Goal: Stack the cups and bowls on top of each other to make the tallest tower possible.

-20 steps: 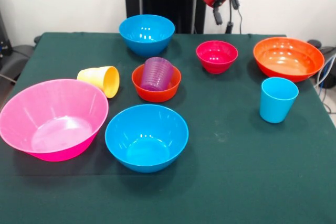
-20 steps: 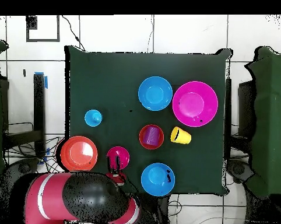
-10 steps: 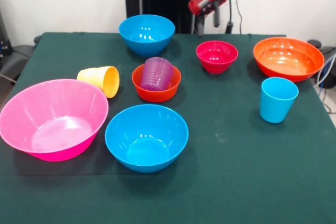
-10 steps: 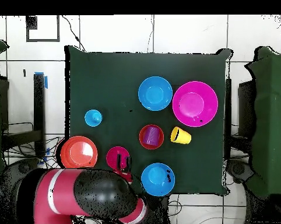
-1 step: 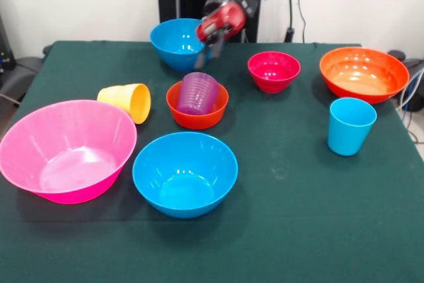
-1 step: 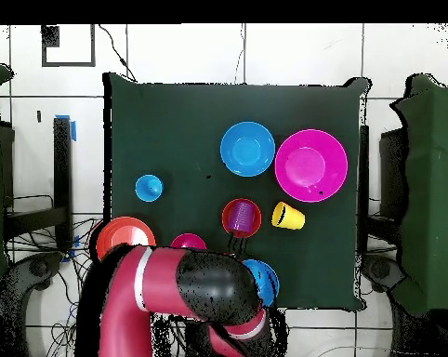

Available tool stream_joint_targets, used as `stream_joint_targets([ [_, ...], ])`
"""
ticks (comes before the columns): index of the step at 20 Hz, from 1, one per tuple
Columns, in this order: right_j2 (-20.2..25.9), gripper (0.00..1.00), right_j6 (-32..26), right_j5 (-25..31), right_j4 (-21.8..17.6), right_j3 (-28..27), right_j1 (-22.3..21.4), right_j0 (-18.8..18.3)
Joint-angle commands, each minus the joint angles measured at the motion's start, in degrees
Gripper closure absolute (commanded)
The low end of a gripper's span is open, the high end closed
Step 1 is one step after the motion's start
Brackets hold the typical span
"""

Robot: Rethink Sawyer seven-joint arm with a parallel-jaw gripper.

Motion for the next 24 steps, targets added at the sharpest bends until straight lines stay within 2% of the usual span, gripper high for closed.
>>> stream_joint_targets([
  [1, 9.4, 0.00, 3.9, 0.3, 10.8, -12.8, 7.0, -0.6],
  [6, 9.5, 0.00, 4.3, 3.5, 9.3, -17.8, 9.9, 0.2],
  [9, 9.6, 0.00, 4.5, 3.8, 8.7, -18.7, 10.4, 0.5],
  [16, 11.1, 0.00, 4.9, 3.4, 9.2, -15.3, 9.1, 1.5],
  [24, 10.2, 0.00, 4.4, 3.3, 9.2, -12.0, 6.4, 1.8],
])
